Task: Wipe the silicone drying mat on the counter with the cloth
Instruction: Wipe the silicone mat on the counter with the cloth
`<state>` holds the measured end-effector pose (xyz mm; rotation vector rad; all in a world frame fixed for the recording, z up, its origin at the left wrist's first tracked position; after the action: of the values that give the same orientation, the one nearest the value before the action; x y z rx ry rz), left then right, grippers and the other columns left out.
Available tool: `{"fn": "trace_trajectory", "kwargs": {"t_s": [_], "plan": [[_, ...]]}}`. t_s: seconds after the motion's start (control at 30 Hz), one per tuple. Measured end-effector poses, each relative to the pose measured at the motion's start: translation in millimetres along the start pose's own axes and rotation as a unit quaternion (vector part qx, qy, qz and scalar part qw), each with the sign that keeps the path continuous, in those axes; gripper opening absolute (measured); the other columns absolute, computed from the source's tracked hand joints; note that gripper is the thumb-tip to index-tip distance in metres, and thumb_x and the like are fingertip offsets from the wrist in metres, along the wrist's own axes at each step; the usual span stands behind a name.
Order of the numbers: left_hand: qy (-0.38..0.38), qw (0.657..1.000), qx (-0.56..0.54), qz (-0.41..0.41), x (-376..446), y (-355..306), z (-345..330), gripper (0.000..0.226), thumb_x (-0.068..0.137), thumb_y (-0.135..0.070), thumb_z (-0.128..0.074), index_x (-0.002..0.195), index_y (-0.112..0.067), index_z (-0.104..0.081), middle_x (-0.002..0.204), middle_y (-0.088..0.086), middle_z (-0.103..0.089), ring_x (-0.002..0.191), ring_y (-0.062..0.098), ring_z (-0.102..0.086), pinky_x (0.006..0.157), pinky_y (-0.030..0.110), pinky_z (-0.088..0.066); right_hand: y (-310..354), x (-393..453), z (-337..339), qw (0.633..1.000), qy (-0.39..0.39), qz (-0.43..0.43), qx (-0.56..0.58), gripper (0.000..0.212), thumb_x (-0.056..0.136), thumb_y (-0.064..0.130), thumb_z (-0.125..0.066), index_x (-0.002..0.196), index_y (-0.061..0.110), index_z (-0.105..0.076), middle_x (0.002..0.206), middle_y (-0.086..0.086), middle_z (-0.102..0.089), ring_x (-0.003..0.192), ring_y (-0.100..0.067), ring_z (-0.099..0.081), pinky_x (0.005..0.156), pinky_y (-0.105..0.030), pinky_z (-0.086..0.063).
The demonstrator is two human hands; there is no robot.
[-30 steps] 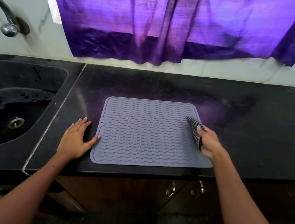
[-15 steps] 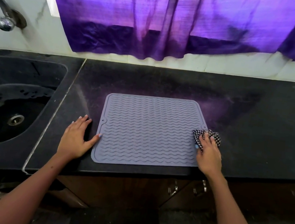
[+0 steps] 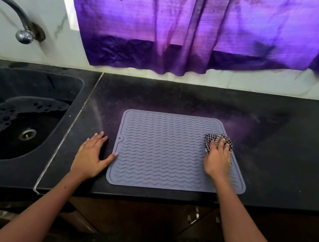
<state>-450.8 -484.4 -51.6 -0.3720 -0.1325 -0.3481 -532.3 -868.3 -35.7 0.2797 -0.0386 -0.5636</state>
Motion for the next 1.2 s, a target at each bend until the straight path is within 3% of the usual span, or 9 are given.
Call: {"fn": "trace_trajectory", "kwargs": {"t_s": [0.17, 0.23, 0.3, 0.43, 0.53, 0.8, 0.9, 1.0, 1.2], "plan": [[0.002, 1.000, 0.009, 0.002, 0, 0, -1, 0.092, 0.075, -0.076, -0.028, 0.140, -0.013, -0.042, 0.152, 0.006, -0.032, 0.142, 0.020, -0.024, 0.117, 0.040, -0.016, -13, 30, 17, 0.995, 0.062, 0.004, 0.081, 0.045, 0.093, 0.013, -0.047, 0.138, 0.014, -0.045, 0.151, -0.011, -0.031, 0.134, -0.033, -0.036, 0.110, -0.039, -0.031], [-0.001, 1.000, 0.007, 0.000, -1, -1, 0, 0.093, 0.075, -0.076, -0.027, 0.139, -0.012, -0.043, 0.151, 0.007, -0.033, 0.142, 0.021, -0.025, 0.117, 0.041, -0.017, -16, 37, 37, 0.948, 0.092, -0.074, 0.295, 0.030, 0.094, 0.016, -0.051, 0.120, 0.009, -0.062, 0.101, -0.009, -0.070, 0.093, -0.023, -0.062, 0.083, -0.036, -0.050], [-0.001, 1.000, 0.008, -0.001, -1, -3, 1, 0.093, 0.074, -0.077, -0.027, 0.139, -0.012, -0.043, 0.151, 0.007, -0.033, 0.142, 0.021, -0.025, 0.117, 0.041, -0.017, -10, 43, 52, 0.860, 0.073, -0.139, 0.486, 0.023, 0.095, 0.013, -0.048, 0.103, 0.009, -0.069, 0.053, 0.002, -0.062, 0.051, -0.014, -0.057, 0.050, -0.023, -0.048], [0.004, 1.000, 0.007, 0.002, -1, -3, 3, 0.095, 0.074, -0.078, -0.024, 0.140, -0.013, -0.041, 0.152, 0.006, -0.032, 0.142, 0.020, -0.024, 0.117, 0.040, -0.016, 32, 36, 60, 0.953, -0.059, -0.043, 0.294, 0.037, 0.094, 0.009, -0.045, 0.130, 0.012, -0.055, 0.117, -0.010, -0.061, 0.105, -0.025, -0.058, 0.087, -0.030, -0.044], [0.004, 1.000, 0.005, 0.002, 0, -3, 3, 0.094, 0.075, -0.078, -0.025, 0.141, -0.013, -0.041, 0.152, 0.006, -0.031, 0.142, 0.020, -0.024, 0.117, 0.040, -0.015, 59, 17, 9, 0.989, 0.028, 0.065, 0.131, 0.049, 0.094, 0.011, -0.045, 0.142, 0.015, -0.038, 0.156, -0.011, -0.021, 0.140, -0.033, -0.027, 0.114, -0.036, -0.023], [-0.002, 1.000, 0.012, -0.001, 0, 0, 0, 0.090, 0.077, -0.076, -0.027, 0.141, -0.015, -0.041, 0.152, 0.005, -0.031, 0.143, 0.019, -0.023, 0.117, 0.038, -0.014, 61, 15, -9, 0.992, 0.042, 0.122, -0.005, 0.055, 0.095, 0.012, -0.043, 0.147, 0.019, -0.028, 0.159, -0.007, -0.007, 0.146, -0.030, -0.008, 0.117, -0.040, -0.013], [-0.003, 1.000, 0.012, 0.000, -2, -2, 1, 0.091, 0.076, -0.077, -0.025, 0.141, -0.016, -0.040, 0.153, 0.004, -0.030, 0.143, 0.018, -0.023, 0.117, 0.037, -0.014, 57, 40, 5, 0.979, 0.101, 0.052, 0.167, 0.040, 0.095, 0.012, -0.045, 0.135, 0.013, -0.050, 0.139, -0.010, -0.049, 0.128, -0.032, -0.046, 0.101, -0.032, -0.040], [0.004, 1.000, 0.008, 0.002, -1, -2, 2, 0.093, 0.075, -0.078, -0.024, 0.142, -0.015, -0.040, 0.153, 0.004, -0.030, 0.143, 0.018, -0.023, 0.117, 0.037, -0.013, 64, 50, 23, 0.887, 0.087, -0.070, 0.449, 0.031, 0.097, 0.018, -0.044, 0.122, 0.008, -0.060, 0.091, -0.011, -0.068, 0.071, -0.021, -0.059, 0.068, -0.026, -0.052], [-0.001, 1.000, -0.002, 0.005, -2, -2, 2, 0.092, 0.075, -0.078, -0.026, 0.141, -0.015, -0.041, 0.153, 0.003, -0.031, 0.142, 0.017, -0.023, 0.117, 0.037, -0.013, 128, 10, 4, 0.975, -0.022, 0.134, 0.178, 0.053, 0.091, 0.001, -0.044, 0.143, 0.011, -0.037, 0.153, -0.016, -0.027, 0.141, -0.032, -0.026, 0.118, -0.038, -0.018]]}}
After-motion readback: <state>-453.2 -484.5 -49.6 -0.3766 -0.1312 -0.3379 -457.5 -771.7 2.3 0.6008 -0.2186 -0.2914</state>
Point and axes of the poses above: each hand's wrist, its own x-axis towards the middle knuckle, its own z-axis out of the back of the hand, y = z × x, the point moved 4 cm from there along x, towards the middle knuckle
